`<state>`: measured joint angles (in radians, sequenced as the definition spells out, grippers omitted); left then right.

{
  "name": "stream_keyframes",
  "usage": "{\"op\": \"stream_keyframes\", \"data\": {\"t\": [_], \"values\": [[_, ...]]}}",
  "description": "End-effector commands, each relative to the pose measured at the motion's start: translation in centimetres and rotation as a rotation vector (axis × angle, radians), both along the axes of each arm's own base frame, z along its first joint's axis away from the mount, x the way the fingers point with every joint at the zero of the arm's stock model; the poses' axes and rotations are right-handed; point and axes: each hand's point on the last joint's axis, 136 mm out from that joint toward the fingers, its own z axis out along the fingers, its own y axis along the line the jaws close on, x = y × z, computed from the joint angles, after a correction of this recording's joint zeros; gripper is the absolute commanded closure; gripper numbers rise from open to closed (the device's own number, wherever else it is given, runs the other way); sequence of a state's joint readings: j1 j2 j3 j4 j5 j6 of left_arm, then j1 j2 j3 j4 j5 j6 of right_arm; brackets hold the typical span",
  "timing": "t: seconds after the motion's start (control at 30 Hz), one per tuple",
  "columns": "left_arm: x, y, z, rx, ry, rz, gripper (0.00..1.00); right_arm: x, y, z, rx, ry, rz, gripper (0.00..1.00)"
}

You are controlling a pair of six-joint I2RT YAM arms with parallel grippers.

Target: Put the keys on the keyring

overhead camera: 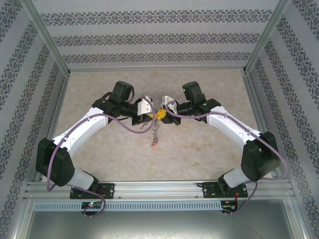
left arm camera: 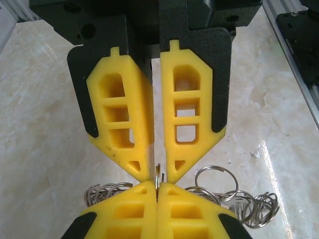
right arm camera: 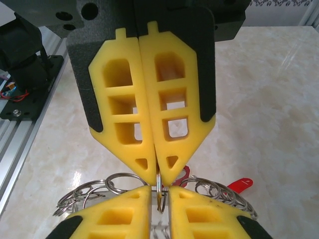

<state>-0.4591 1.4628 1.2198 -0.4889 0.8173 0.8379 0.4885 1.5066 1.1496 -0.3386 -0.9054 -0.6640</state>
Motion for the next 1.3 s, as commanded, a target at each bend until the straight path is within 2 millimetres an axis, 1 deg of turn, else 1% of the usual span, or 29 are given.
{"op": "stream_keyframes", "data": {"t": [0.0, 0.1, 0.17, 0.2, 0.23, 0.3, 0.4, 0.43, 0.47, 0.6, 0.67, 0.7, 0.87, 1.0, 1.1, 1.2, 1.27], "values": [[-0.7, -0.9, 2.2, -0.057, -0.04, -0.055, 1.0, 0.0, 0.3, 0.7, 0.028, 0.013, 0.02, 0.82], [-0.8, -1.0, 2.4, -0.062, -0.039, -0.059, 1.0, 0.0, 0.3, 0.6, 0.027, 0.019, 0.019, 0.88], [-0.7, -1.0, 2.5, -0.064, -0.043, -0.055, 1.0, 0.0, 0.3, 0.5, 0.022, 0.025, 0.019, 0.9], [-0.7, -1.0, 2.5, -0.065, -0.043, -0.056, 1.0, 0.0, 0.2, 0.4, 0.021, 0.028, 0.021, 0.93], [-0.7, -1.0, 2.5, -0.066, -0.043, -0.056, 1.0, 0.0, 0.2, 0.4, 0.02, 0.027, 0.022, 1.0], [-0.6, -1.0, 2.5, -0.065, -0.043, -0.054, 1.0, -0.1, 0.3, 0.5, 0.024, 0.029, 0.025, 1.0], [0.0, -0.8, 2.6, -0.069, -0.042, -0.016, 1.0, 0.3, 0.1, 0.6, 0.04, 0.02, 0.005, 1.0], [0.3, -0.7, 2.7, -0.075, -0.038, 0.002, 0.97, 0.5, 0.0, 0.9, 0.055, 0.016, -0.012, 1.0], [0.5, -0.5, 2.8, -0.082, -0.034, 0.015, 0.92, 0.8, -0.2, 1.3, 0.077, 0.012, -0.029, 1.0], [0.6, 0.2, 2.7, -0.097, -0.014, 0.045, 0.81, 2.2, -0.6, 3.3, 0.18, -0.02, -0.108, 1.0], [0.7, 0.5, 2.5, -0.096, -0.009, 0.056, 0.71, 2.9, -0.8, 4.4, 0.248, -0.032, -0.147, 1.0], [0.8, 0.5, 2.4, -0.097, -0.006, 0.061, 0.69, 3.0, -0.9, 4.7, 0.27, -0.035, -0.156, 1.0], [1.4, 0.5, 2.3, -0.097, -0.024, 0.076, 0.67, 3.1, -0.6, 5.9, 0.347, -0.058, -0.149, 1.0], [2.7, 0.8, 2.3, -0.088, -0.05, 0.125, 0.65, 3.0, -0.6, 6.3, 0.369, -0.08, -0.138, 1.0], [3.5, 1.5, 3.0, -0.078, -0.088, 0.165, 0.65, 3.0, -0.6, 6.6, 0.377, -0.095, -0.14, 1.0], [3.6, 2.8, 4.5, -0.092, -0.131, 0.197, 0.64, 2.9, -0.6, 6.6, 0.377, -0.099, -0.134, 1.0], [3.9, 4.0, 5.4, -0.097, -0.186, 0.238, 0.61, 2.6, -0.7, 6.6, 0.375, -0.104, -0.126, 1.0]]}}
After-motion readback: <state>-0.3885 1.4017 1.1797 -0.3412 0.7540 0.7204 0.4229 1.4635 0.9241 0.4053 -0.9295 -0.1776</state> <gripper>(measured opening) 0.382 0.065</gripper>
